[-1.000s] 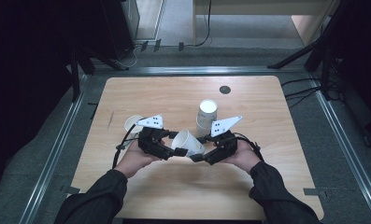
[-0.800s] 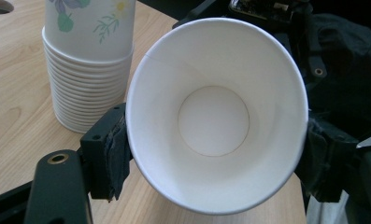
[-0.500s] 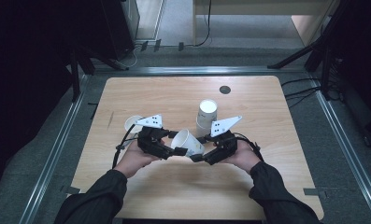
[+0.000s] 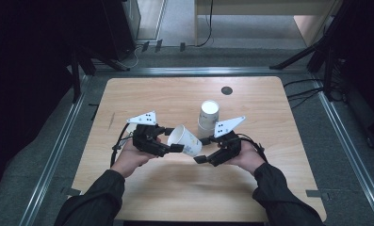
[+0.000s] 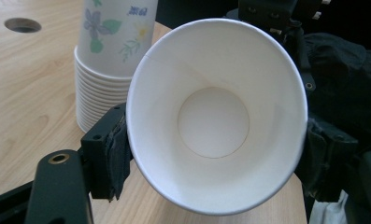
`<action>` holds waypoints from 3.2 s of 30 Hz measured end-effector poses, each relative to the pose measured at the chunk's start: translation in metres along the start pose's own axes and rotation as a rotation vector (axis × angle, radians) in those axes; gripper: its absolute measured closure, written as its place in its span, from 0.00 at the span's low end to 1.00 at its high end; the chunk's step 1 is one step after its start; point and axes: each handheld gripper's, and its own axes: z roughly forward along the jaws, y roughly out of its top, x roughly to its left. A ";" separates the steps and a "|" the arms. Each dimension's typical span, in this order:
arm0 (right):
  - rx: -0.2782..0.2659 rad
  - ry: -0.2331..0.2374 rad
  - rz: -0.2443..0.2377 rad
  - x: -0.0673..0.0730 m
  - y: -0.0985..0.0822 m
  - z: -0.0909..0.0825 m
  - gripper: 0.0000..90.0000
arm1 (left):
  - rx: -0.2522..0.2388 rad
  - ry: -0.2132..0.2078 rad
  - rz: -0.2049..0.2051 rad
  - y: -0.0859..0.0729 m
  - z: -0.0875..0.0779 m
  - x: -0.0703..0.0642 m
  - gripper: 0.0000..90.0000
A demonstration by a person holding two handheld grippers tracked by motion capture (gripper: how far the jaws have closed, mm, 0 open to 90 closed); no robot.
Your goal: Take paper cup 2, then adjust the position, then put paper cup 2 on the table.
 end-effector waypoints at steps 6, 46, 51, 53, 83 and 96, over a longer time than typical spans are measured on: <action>0.001 -0.007 0.001 -0.001 -0.001 -0.003 0.34 | -0.008 0.019 0.000 0.001 -0.009 0.001 0.26; 0.026 -0.216 0.055 -0.009 -0.022 -0.038 0.36 | 0.184 0.187 0.044 -0.001 -0.032 0.002 0.26; 0.025 -0.239 0.053 -0.009 -0.022 -0.038 0.34 | 0.199 0.204 0.045 -0.003 -0.039 0.003 0.26; 0.023 -0.249 0.051 -0.010 -0.022 -0.039 0.33 | 0.210 0.217 0.048 -0.004 -0.042 0.003 0.26; -0.005 -0.289 0.091 -0.014 -0.024 -0.041 0.30 | 0.257 0.301 0.005 -0.023 -0.086 0.012 0.26; 0.006 -0.297 0.074 -0.014 -0.025 -0.042 0.30 | 0.300 0.349 -0.006 -0.037 -0.101 0.018 0.26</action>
